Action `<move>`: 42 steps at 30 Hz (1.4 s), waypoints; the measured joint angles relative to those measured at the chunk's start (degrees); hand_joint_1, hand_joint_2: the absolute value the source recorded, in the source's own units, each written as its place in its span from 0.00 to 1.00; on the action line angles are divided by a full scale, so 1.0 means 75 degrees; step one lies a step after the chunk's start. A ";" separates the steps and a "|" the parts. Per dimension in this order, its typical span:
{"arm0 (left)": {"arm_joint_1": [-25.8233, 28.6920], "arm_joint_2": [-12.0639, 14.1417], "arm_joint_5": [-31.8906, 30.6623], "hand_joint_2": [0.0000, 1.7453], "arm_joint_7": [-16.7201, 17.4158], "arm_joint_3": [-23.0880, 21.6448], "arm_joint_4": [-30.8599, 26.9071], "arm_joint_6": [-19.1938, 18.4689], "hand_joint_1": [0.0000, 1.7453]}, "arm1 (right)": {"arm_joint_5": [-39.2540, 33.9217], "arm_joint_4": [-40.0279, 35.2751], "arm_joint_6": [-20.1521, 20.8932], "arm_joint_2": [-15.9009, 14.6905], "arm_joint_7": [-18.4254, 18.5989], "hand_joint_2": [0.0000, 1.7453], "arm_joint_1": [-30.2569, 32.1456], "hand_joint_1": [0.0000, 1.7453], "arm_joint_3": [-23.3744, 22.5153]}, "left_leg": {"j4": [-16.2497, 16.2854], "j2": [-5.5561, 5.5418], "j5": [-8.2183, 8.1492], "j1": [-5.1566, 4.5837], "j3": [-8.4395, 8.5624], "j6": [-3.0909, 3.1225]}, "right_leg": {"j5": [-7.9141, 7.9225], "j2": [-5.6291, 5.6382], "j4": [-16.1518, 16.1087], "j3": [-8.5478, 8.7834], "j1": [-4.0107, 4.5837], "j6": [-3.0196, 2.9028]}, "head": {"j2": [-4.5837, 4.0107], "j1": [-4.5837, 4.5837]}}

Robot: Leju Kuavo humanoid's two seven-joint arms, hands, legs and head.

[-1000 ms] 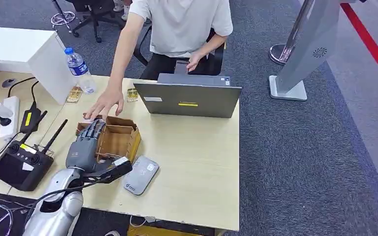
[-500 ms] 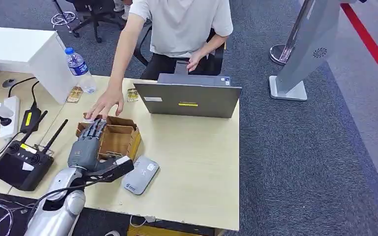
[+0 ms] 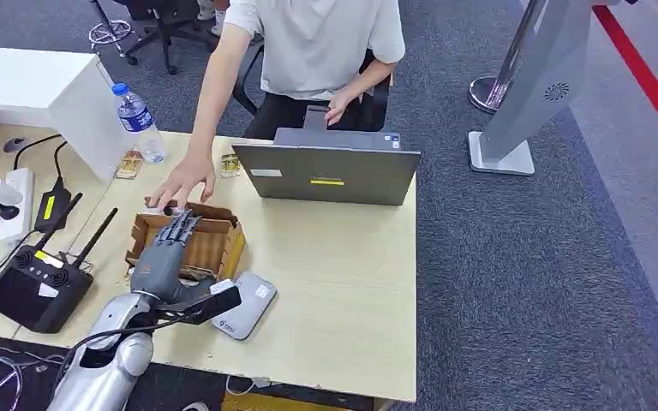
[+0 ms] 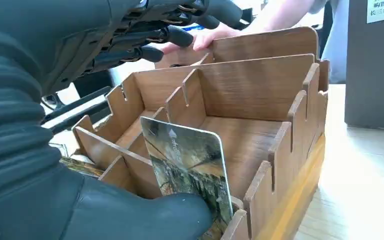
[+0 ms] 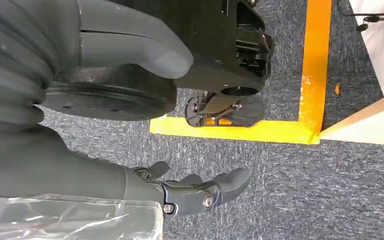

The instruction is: Pass the card to the sensor for recognition and then transmit it.

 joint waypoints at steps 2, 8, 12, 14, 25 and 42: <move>0.0011 0.0023 0.0018 1.00 -0.0006 -0.0018 0.0000 -0.0006 1.00 | 0.0000 0.0000 0.0000 0.0000 0.0000 1.00 0.0000 0.00 0.0000 | 0.0000 0.0000 0.0000 0.0000 0.0000 0.0000 | 0.0000 0.0000 0.0000 0.0000 0.0000 0.0000 | 0.0000 0.0000; 0.0140 0.0149 0.0149 1.00 -0.0085 -0.0143 0.0000 -0.0143 1.00 | 0.0000 0.0000 0.0000 0.0000 0.0000 1.00 0.0000 0.00 0.0000 | 0.0000 0.0000 0.0000 0.0000 0.0000 0.0000 | 0.0000 0.0000 0.0000 -0.0001 0.0000 0.0000 | 0.0000 0.0000; 0.0216 0.0216 0.0254 1.00 -0.0099 -0.0172 0.0000 -0.0178 1.00 | 0.0003 0.0000 -0.0003 0.0000 0.0000 1.00 0.0000 0.00 0.0000 | 0.0000 0.0000 0.0000 0.0000 -0.0001 0.0000 | 0.0000 0.0001 0.0000 -0.0001 0.0000 0.0000 | 0.0000 0.0000; 0.0220 0.0256 0.0294 1.00 -0.0102 -0.0175 0.0000 -0.0181 1.00 | 0.0003 0.0000 0.0000 0.0000 0.0000 1.00 0.0000 0.00 0.0000 | 0.0000 0.0000 0.0000 0.0000 -0.0001 0.0000 | 0.0000 0.0001 0.0001 -0.0001 0.0000 0.0000 | 0.0000 0.0000; 0.0188 0.0315 0.0358 1.00 -0.0140 -0.0178 0.0000 -0.0172 1.00 | 0.0003 0.0000 0.0000 0.0000 0.0000 1.00 0.0000 0.00 0.0000 | 0.0000 0.0010 -0.0010 0.0000 0.0000 -0.0007 | -0.0005 0.0013 0.0001 -0.0003 0.0000 -0.0001 | 0.0000 0.0000; 0.0634 0.0501 0.0493 1.00 -0.0143 -0.0175 -0.0972 0.0128 1.00 | -0.0085 0.0000 -0.0006 -0.0003 -0.0073 1.00 0.0005 0.00 -0.0003 | 0.0001 0.0009 -0.0012 0.0002 -0.0006 -0.0010 | -0.0009 0.0012 0.0001 -0.0012 0.0002 -0.0005 | 0.0000 -0.0003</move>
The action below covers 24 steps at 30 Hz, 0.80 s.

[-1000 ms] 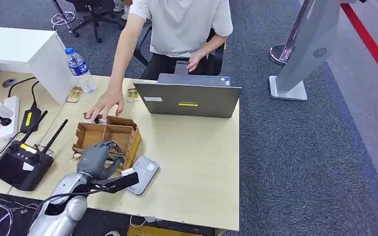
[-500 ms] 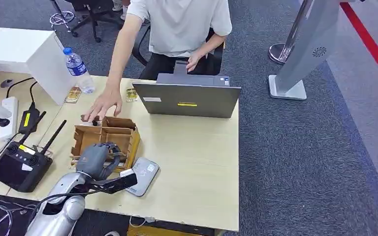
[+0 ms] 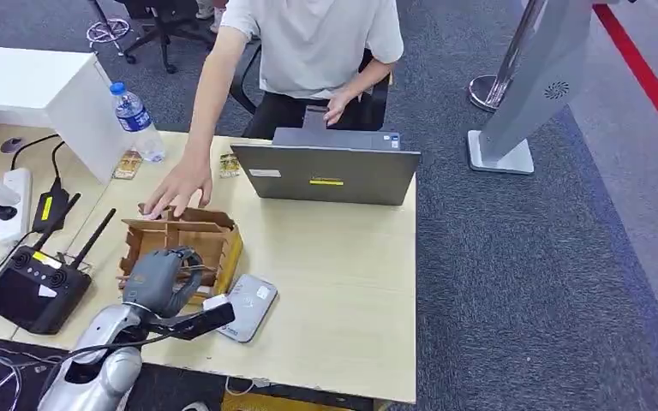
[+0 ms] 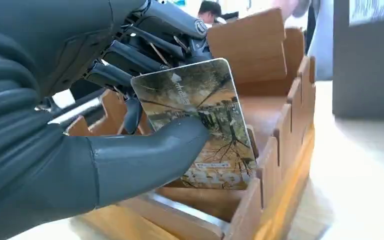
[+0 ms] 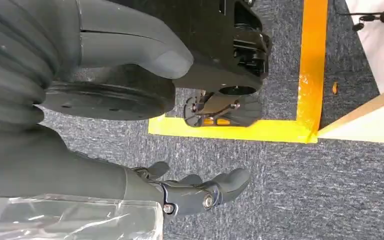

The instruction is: Pass the card to the sensor for recognition and then transmit it.

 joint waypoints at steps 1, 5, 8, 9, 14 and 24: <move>0.0051 0.0020 0.0006 1.00 -0.0012 0.0000 -0.0175 0.0029 1.00 | -0.0035 0.0000 0.0000 0.0000 -0.0009 1.00 0.0001 0.00 0.0000 | 0.0000 -0.0003 0.0000 0.0000 -0.0003 0.0000 | 0.0000 -0.0002 0.0000 -0.0001 0.0000 0.0000 | 0.0000 0.0006; 0.0098 0.0117 0.0023 1.00 -0.0029 0.0000 -0.0786 0.0105 1.00 | -0.0073 0.0000 0.0000 0.0000 -0.0020 1.00 -0.0002 0.00 -0.0009 | -0.0001 -0.0010 0.0000 -0.0001 -0.0004 0.0000 | -0.0002 -0.0011 -0.0001 0.0004 -0.0001 0.0001 | 0.0000 0.0003; 0.0133 0.0178 0.0029 1.00 -0.0029 0.0006 -0.1019 0.0119 1.00 | -0.0073 0.0000 0.0000 0.0000 -0.0023 1.00 0.0001 0.00 -0.0012 | -0.0001 -0.0010 0.0000 -0.0001 -0.0002 0.0000 | -0.0002 -0.0011 0.0000 0.0005 -0.0001 0.0000 | 0.0000 0.0006; 0.0151 0.0195 0.0029 1.00 -0.0029 0.0009 -0.1060 0.0119 1.00 | -0.0073 0.0000 0.0003 0.0000 -0.0020 1.00 0.0000 0.00 -0.0012 | -0.0001 -0.0010 0.0000 -0.0001 -0.0001 0.0000 | -0.0002 -0.0011 0.0000 0.0005 -0.0001 0.0000 | 0.0000 0.0003; 0.0178 0.0227 0.0032 1.00 -0.0029 0.0017 -0.1109 0.0119 1.00 | -0.0073 0.0000 0.0000 0.0000 -0.0020 1.00 0.0001 0.00 -0.0018 | -0.0001 -0.0010 0.0001 0.0000 0.0000 -0.0001 | -0.0001 -0.0011 0.0001 0.0006 -0.0001 0.0000 | 0.0000 0.0003; 0.0178 0.0233 0.0041 1.00 -0.0029 0.0020 -0.1109 0.0131 1.00 | -0.0073 0.0000 -0.0020 0.0000 -0.0020 1.00 0.0001 0.00 -0.0017 | -0.0001 -0.0010 0.0001 0.0000 -0.0001 0.0000 | -0.0002 -0.0011 0.0000 0.0005 -0.0001 0.0000 | 0.0000 0.0003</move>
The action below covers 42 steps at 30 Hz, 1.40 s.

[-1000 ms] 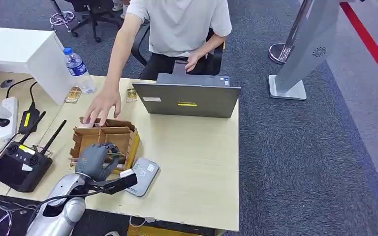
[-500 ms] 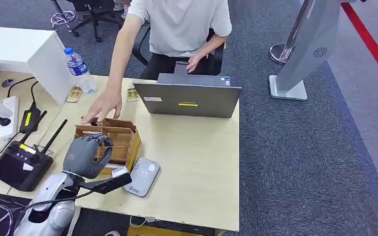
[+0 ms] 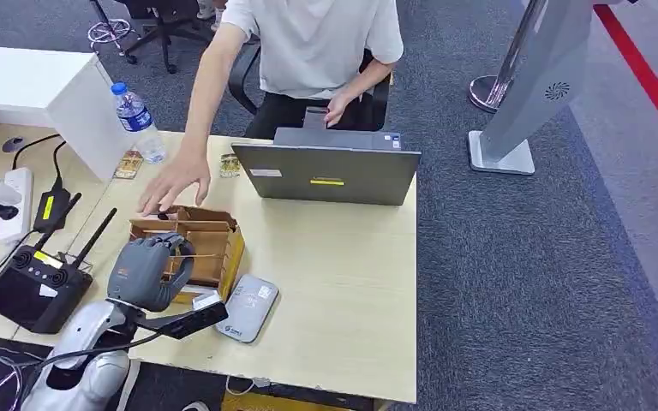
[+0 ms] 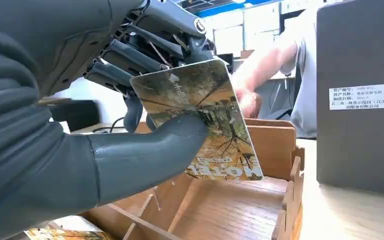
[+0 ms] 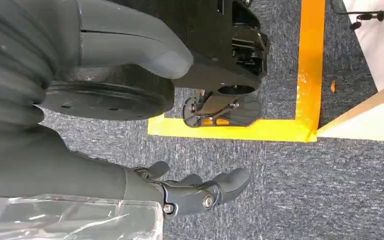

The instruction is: Pass the card to the sensor for recognition and then transmit it.

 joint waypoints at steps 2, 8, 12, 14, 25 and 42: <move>-0.0002 0.0003 0.0015 1.00 0.0000 0.0003 0.0000 0.0018 1.00 | 0.0000 0.0000 0.0000 0.0000 0.0000 1.00 0.0000 0.00 0.0000 | 0.0000 0.0000 0.0000 0.0000 0.0000 0.0000 | 0.0000 0.0000 0.0000 0.0000 0.0000 0.0000 | 0.0000 0.0000; -0.0006 0.0006 0.0012 1.00 0.0000 0.0052 -0.0003 0.0082 1.00 | 0.0000 0.0000 0.0000 0.0000 0.0000 1.00 0.0000 0.00 -0.0003 | 0.0000 0.0000 0.0000 0.0000 0.0001 0.0000 | 0.0000 0.0000 0.0000 0.0000 0.0000 0.0000 | 0.0000 0.0000; -0.0167 -0.0050 -0.0473 1.00 0.0096 0.0152 -0.0003 0.0893 1.00 | 0.0073 0.0000 0.0000 0.0000 0.0026 1.00 0.0000 0.00 -0.0003 | 0.0001 -0.0001 0.0001 0.0000 0.0001 0.0000 | 0.0000 -0.0001 0.0001 -0.0001 0.0000 0.0000 | 0.0000 0.0000; -0.0382 -0.0102 -0.0787 1.00 0.0117 0.0292 -0.0003 0.1476 1.00 | 0.0195 0.0000 0.0000 0.0000 0.0050 1.00 -0.0002 0.00 0.0003 | 0.0001 -0.0002 0.0002 0.0000 0.0002 -0.0001 | 0.0001 -0.0001 0.0001 0.0000 0.0000 0.0000 | 0.0000 0.0003; -0.3616 0.0126 -0.1769 1.00 0.0026 0.1037 0.2169 0.2442 1.00 | 0.0764 0.0006 -0.0160 0.0050 0.0291 1.00 -0.0048 0.00 0.0382 | 0.0001 -0.0013 0.0032 0.0001 0.0003 -0.0010 | 0.0019 -0.0014 0.0015 0.0003 0.0001 -0.0016 | 0.0000 0.0000; -0.7397 0.0761 -0.2842 1.00 0.0629 0.1052 0.7568 0.2684 0.00 | 0.1096 0.0012 0.0038 0.0050 0.0481 1.00 -0.0118 0.00 0.0836 | 0.0001 -0.0002 0.0035 0.0002 -0.0003 -0.0010 | 0.0020 0.0000 0.0017 -0.0008 0.0003 -0.0018 | 0.0000 0.0000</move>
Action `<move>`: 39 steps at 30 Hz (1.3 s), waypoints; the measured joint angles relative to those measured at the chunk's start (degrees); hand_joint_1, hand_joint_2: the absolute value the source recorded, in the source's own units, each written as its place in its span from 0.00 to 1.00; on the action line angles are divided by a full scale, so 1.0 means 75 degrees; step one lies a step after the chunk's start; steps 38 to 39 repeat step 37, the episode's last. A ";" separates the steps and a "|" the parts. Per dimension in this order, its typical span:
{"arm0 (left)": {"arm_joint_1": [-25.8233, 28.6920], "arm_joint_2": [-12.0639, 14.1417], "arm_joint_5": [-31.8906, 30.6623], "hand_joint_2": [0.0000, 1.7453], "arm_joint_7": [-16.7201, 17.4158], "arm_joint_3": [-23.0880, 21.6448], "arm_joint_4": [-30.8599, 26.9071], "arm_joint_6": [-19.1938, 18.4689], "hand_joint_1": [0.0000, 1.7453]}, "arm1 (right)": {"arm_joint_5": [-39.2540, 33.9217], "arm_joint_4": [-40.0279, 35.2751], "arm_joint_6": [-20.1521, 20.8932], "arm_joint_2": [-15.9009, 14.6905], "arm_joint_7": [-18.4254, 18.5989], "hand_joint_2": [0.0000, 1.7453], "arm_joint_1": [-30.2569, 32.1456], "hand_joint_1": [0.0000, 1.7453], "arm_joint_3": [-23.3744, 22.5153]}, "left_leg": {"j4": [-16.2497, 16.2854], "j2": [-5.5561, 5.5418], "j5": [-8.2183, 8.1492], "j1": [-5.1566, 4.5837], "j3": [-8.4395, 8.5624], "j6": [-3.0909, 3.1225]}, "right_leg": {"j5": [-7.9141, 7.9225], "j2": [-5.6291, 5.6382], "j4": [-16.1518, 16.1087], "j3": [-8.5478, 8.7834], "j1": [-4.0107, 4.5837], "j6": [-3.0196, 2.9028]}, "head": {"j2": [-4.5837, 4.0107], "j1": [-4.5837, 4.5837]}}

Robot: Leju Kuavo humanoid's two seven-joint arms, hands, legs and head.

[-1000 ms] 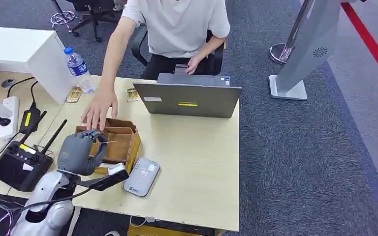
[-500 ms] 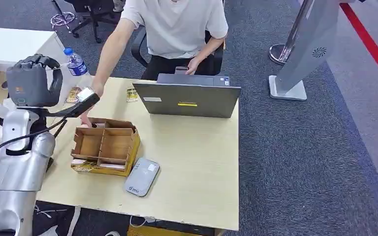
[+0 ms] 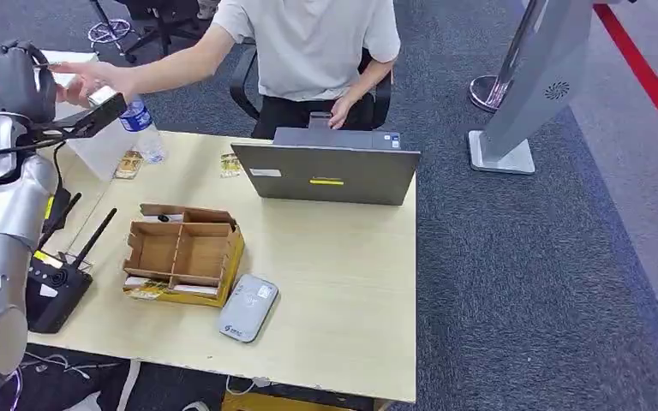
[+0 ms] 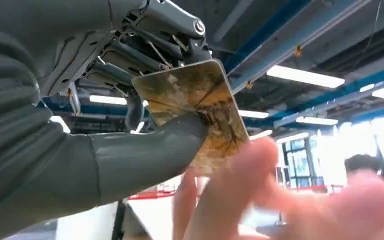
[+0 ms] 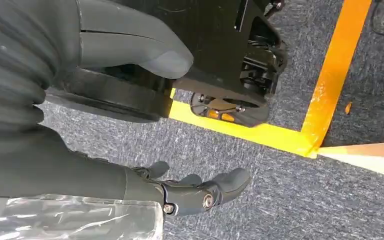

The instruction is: Pass the card to the sensor for recognition and then transmit it.

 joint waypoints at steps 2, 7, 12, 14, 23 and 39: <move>0.0001 0.0035 0.0108 1.00 -0.0052 0.0000 0.0207 0.0087 0.00 | -0.0023 0.0000 -0.0003 0.0000 0.0000 1.00 0.0000 0.00 0.0000 | -0.0001 -0.0002 0.0000 0.0000 -0.0002 0.0000 | 0.0000 -0.0001 0.0000 0.0000 0.0000 0.0000 | 0.0000 0.0003; 0.0093 0.0149 0.0420 1.00 -0.0195 0.0096 0.0455 0.0309 0.00 | -0.0038 0.0000 -0.0015 0.0000 -0.0003 1.00 -0.0001 0.00 0.0009 | -0.0001 -0.0002 0.0000 0.0000 -0.0003 0.0000 | 0.0000 -0.0002 -0.0001 0.0000 0.0000 0.0000 | 0.0000 0.0000; 0.0269 0.0262 0.0481 1.00 -0.0297 0.0137 0.0546 0.0361 0.00 | -0.0149 0.0003 -0.0041 0.0000 -0.0012 1.00 0.0000 0.00 0.0009 | -0.0001 -0.0006 0.0000 0.0000 -0.0003 0.0000 | 0.0000 -0.0003 0.0000 0.0001 0.0000 0.0000 | 0.0000 0.0000; 0.0364 0.0280 0.0528 1.00 -0.0353 0.0143 0.0546 0.0423 0.00 | -0.0152 0.0003 -0.0052 0.0000 -0.0023 1.00 0.0001 0.00 0.0009 | -0.0001 -0.0006 0.0000 0.0000 -0.0003 0.0000 | 0.0000 -0.0003 0.0000 0.0001 0.0000 0.0000 | 0.0000 0.0000; 0.1546 0.0889 0.1501 1.00 -0.0868 0.0670 -0.0532 0.0247 0.00 | -0.0417 0.0006 -0.0175 0.0000 -0.0175 1.00 0.0015 0.00 -0.0032 | -0.0003 0.0027 -0.0005 0.0001 -0.0002 -0.0007 | -0.0003 0.0033 0.0001 -0.0019 0.0000 -0.0003 | 0.0000 0.0000; 0.1941 0.1151 0.1519 1.00 -0.0874 0.0909 -0.1095 0.0210 0.00 | -0.0402 0.0006 -0.0175 0.0000 -0.0181 1.00 0.0016 0.00 -0.0064 | -0.0003 0.0013 -0.0004 0.0001 -0.0008 -0.0007 | -0.0002 0.0016 0.0000 -0.0015 0.0000 -0.0004 | 0.0000 0.0000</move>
